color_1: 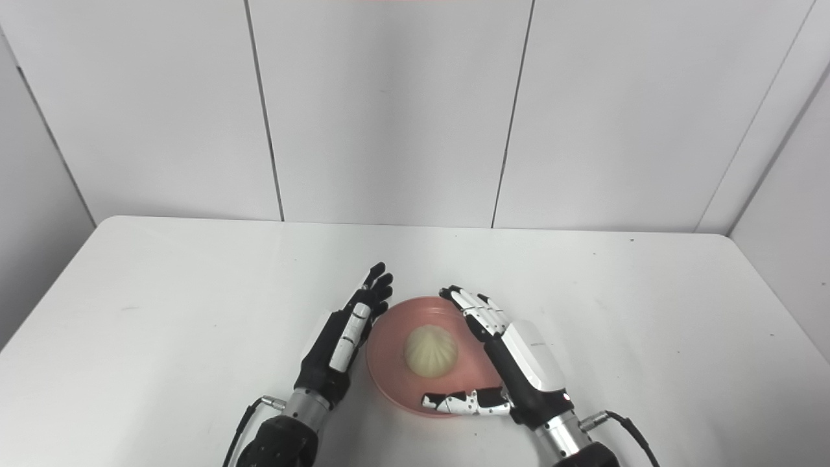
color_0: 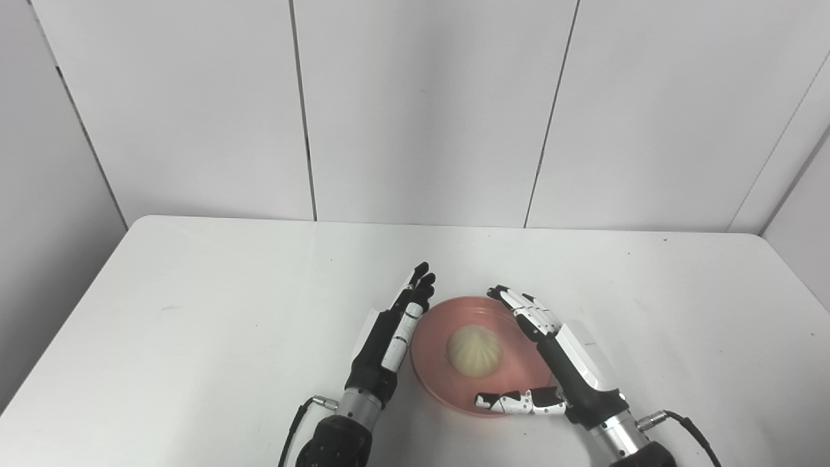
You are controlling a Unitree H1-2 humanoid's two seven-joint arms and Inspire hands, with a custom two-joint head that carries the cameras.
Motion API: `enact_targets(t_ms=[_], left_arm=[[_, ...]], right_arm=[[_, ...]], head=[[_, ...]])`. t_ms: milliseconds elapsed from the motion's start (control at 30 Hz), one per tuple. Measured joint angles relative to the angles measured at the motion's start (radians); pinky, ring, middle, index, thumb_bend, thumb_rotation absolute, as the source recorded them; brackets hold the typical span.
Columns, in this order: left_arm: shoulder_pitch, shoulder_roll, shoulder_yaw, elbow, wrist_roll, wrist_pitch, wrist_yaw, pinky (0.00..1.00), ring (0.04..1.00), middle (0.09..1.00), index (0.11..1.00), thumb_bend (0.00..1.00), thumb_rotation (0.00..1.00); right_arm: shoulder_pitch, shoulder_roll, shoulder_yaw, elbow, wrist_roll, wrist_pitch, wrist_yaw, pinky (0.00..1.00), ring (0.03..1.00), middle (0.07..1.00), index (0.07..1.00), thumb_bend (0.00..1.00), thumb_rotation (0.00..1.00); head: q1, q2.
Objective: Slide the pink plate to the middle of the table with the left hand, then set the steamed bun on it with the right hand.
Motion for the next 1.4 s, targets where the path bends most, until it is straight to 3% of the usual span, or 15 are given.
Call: enact_targets(t_ms=[67, 167, 367, 500, 667, 833, 1300, 1400], left_arm=[[0.0, 0.0, 0.001, 0.0, 0.0, 0.0, 0.0, 0.98, 0.972, 0.968, 0.952, 0.61, 1.0], [-0.002, 0.0, 0.005, 0.002, -0.005, 0.0, -0.001, 0.99, 0.98, 0.974, 0.957, 0.59, 1.0], [-0.005, 0.003, 0.016, 0.005, -0.017, -0.003, 0.001, 0.98, 0.984, 0.975, 0.965, 0.58, 1.0], [-0.008, 0.005, 0.025, 0.006, -0.017, -0.003, 0.004, 0.99, 0.992, 0.982, 0.975, 0.59, 1.0], [-0.014, 0.01, 0.034, 0.006, -0.016, -0.003, 0.012, 1.0, 1.0, 0.994, 0.979, 0.62, 1.0], [-0.016, 0.011, 0.049, 0.006, -0.026, -0.003, 0.013, 1.0, 1.0, 1.0, 0.982, 0.6, 1.0], [-0.017, 0.01, 0.051, 0.004, -0.021, -0.004, 0.043, 1.0, 1.0, 1.0, 0.999, 0.64, 1.0], [-0.016, 0.01, 0.051, 0.003, -0.015, -0.004, 0.052, 1.0, 1.0, 1.0, 1.0, 0.66, 1.0]], right_arm=[[0.0, 0.004, -0.01, 0.005, 0.007, 0.0, 0.0, 1.0, 0.963, 0.966, 0.921, 0.66, 0.51], [0.0, 0.025, -0.036, 0.023, 0.025, -0.002, -0.013, 0.92, 0.968, 0.987, 0.977, 0.64, 0.59], [-0.013, 0.071, -0.111, 0.058, 0.122, -0.01, -0.053, 0.99, 1.0, 1.0, 1.0, 0.62, 0.72], [-0.027, 0.104, -0.157, 0.076, 0.164, -0.003, -0.082, 1.0, 1.0, 1.0, 1.0, 0.61, 0.87], [-0.032, 0.142, -0.197, 0.079, 0.272, 0.059, -0.071, 1.0, 1.0, 1.0, 1.0, 0.57, 0.83], [-0.033, 0.153, -0.214, 0.086, 0.384, 0.082, -0.042, 1.0, 1.0, 1.0, 1.0, 0.6, 0.84], [-0.022, 0.16, -0.217, 0.063, 0.493, 0.216, 0.037, 1.0, 1.0, 0.998, 0.999, 0.58, 0.82], [-0.021, 0.162, -0.222, 0.062, 0.528, 0.224, 0.044, 1.0, 0.999, 0.995, 0.989, 0.57, 0.9]], head=[[-0.005, -0.002], [-0.006, -0.002], [-0.018, -0.002], [-0.023, 0.0], [-0.026, 0.002], [-0.029, 0.005], [-0.029, 0.015], [-0.028, 0.015]])
